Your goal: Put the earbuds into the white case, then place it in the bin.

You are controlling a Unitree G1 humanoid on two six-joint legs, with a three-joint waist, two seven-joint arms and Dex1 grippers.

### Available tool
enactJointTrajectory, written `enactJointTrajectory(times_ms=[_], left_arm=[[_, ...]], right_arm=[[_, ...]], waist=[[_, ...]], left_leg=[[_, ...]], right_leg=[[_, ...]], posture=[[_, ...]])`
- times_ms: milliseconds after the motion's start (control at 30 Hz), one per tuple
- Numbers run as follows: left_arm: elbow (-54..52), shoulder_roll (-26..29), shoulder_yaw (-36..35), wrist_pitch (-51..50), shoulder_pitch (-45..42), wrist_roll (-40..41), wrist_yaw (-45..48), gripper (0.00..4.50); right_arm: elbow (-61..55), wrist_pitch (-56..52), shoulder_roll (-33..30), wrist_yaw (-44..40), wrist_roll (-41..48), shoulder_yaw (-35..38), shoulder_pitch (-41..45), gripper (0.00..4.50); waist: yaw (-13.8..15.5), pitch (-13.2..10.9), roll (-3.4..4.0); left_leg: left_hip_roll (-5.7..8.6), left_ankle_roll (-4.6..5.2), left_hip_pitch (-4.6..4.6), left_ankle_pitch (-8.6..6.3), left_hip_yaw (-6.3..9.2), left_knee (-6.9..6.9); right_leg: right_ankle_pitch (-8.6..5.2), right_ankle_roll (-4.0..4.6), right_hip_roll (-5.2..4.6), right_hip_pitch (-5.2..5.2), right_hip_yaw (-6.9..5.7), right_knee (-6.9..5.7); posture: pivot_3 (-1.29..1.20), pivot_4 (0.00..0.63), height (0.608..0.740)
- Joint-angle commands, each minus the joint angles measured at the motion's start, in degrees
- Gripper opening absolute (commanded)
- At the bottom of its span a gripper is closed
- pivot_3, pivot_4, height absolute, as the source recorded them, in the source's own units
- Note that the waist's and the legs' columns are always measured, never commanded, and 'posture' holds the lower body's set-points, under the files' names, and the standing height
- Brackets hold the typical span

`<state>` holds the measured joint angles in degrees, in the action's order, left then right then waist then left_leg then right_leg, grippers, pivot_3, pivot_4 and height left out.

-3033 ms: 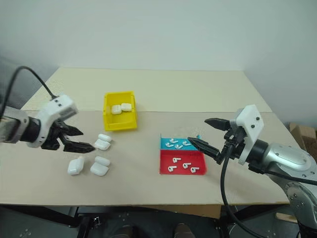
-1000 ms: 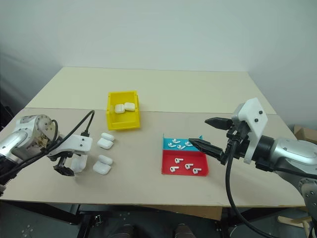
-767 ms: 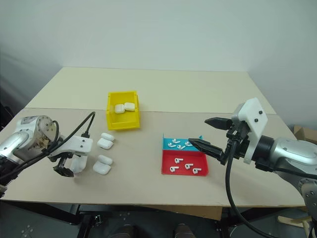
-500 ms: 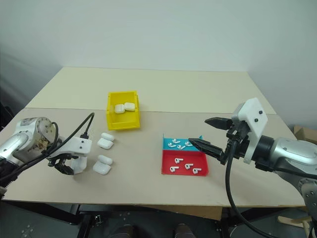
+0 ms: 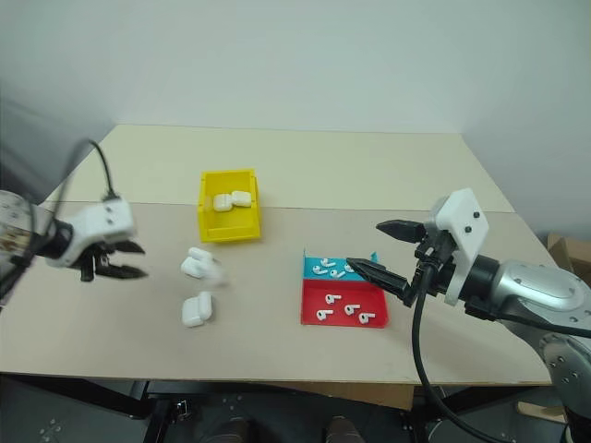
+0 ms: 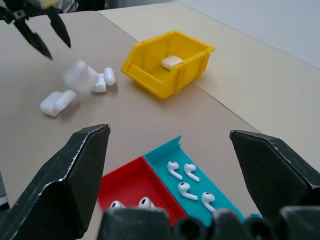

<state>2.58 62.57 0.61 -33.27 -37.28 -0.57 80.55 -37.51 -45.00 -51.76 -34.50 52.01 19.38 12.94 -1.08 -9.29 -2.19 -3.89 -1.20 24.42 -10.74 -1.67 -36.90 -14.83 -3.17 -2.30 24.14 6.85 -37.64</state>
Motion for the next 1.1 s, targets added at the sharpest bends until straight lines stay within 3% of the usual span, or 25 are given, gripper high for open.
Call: enactJointTrajectory(times_ms=[33, 100, 233, 433, 567, 733, 833, 900, 1000, 1100], left_arm=[[-7.7, -3.3, -14.1, -9.2, 0.8, 10.7, -4.9, 2.70], [-13.6, -8.2, -20.8, -15.9, 2.1, 15.7, -10.3, 2.70], [-19.6, -10.3, -21.9, -21.0, 5.0, 21.0, -14.2, 2.70], [-15.9, -7.1, -17.6, -15.9, 4.8, 21.8, -15.0, 2.70], [-12.1, -2.4, -14.1, -16.6, 3.4, 23.9, -10.5, 2.70], [-9.9, 2.2, -15.3, -8.7, 8.8, 23.7, -6.1, 2.70], [-6.2, 5.8, -17.1, 7.0, 17.4, 19.8, -0.1, 2.70], [-3.8, 8.5, -15.7, 11.5, 19.4, 18.2, 2.2, 2.70], [-1.3, 9.8, -13.2, 15.1, 18.5, 18.1, 5.2, 3.25], [-1.8, 10.3, -9.9, 16.9, 16.5, 18.2, 7.5, 4.22]], right_arm=[[0.9, 4.5, 1.6, -0.4, -3.4, -1.2, 1.6, 4.50], [1.6, 5.8, 3.0, 0.1, -5.2, -2.5, 2.7, 4.50], [1.8, 6.9, 5.2, 0.6, -7.1, -3.8, 4.0, 4.50], [1.2, 7.2, 6.4, 1.0, -7.6, -3.5, 3.8, 4.50], [1.0, 7.1, 6.7, 1.1, -8.0, -3.6, 3.4, 4.50], [0.5, 6.6, 7.9, 2.0, -7.9, -4.0, 3.3, 4.50], [-0.1, 6.7, 8.4, 2.0, -7.9, -4.4, 2.5, 4.50], [-0.2, 6.7, 8.8, 2.2, -7.8, -4.7, 2.4, 4.50], [-0.4, 6.7, 9.5, 2.6, -7.7, -5.4, 2.4, 4.50], [-0.9, 6.7, 10.2, 2.7, -7.8, -5.9, 1.9, 4.50]], waist=[[0.0, 0.0, 0.00], [-0.1, 0.0, 0.00], [-0.4, 0.0, 0.01], [-0.5, 0.0, 0.01], [-0.7, 0.0, 0.00], [-1.6, 0.0, 0.01], [-2.1, 0.0, 0.02], [-1.9, 0.0, 0.01], [-1.3, 0.0, 0.00], [-0.9, 0.0, 0.00]], left_leg=[[-0.01, 0.00, 0.00, 0.00, 0.00, 0.00], [0.00, 0.00, -0.01, 0.00, 0.00, -0.02], [0.00, 0.00, -0.07, 0.00, 0.03, -0.03], [0.01, -0.01, -0.12, 0.00, 0.03, -0.03], [0.01, -0.01, -0.10, 0.00, 0.03, -0.01], [0.01, 0.00, -0.10, 0.00, 0.01, 0.05], [-0.01, 0.00, -0.13, 0.00, -0.01, 0.11], [-0.02, 0.00, -0.14, 0.00, -0.02, 0.15], [-0.03, -0.01, -0.13, 0.00, -0.03, 0.13], [-0.01, -0.01, -0.12, 0.00, -0.04, 0.12]], right_leg=[[0.00, 0.00, 0.00, 0.00, -0.01, 0.00], [0.00, -0.01, 0.00, -0.03, 0.01, -0.01], [0.01, -0.01, 0.02, -0.04, 0.01, -0.10], [0.02, 0.00, 0.02, -0.07, 0.01, -0.10], [0.01, 0.00, 0.02, -0.05, 0.00, -0.07], [0.00, 0.01, 0.02, -0.03, 0.02, -0.04], [-0.02, 0.07, 0.02, 0.01, 0.04, -0.07], [-0.04, 0.12, 0.02, 0.02, 0.03, -0.09], [-0.04, 0.13, 0.01, 0.01, 0.00, -0.05], [-0.05, 0.11, -0.03, -0.02, -0.02, -0.03]], posture=[[0.00, 0.150, 0.740], [0.00, 0.150, 0.740], [0.00, 0.150, 0.740], [0.00, 0.150, 0.740], [0.00, 0.150, 0.740], [0.00, 0.150, 0.740], [0.00, 0.150, 0.740], [0.00, 0.150, 0.740], [0.00, 0.150, 0.740], [0.00, 0.150, 0.740]])
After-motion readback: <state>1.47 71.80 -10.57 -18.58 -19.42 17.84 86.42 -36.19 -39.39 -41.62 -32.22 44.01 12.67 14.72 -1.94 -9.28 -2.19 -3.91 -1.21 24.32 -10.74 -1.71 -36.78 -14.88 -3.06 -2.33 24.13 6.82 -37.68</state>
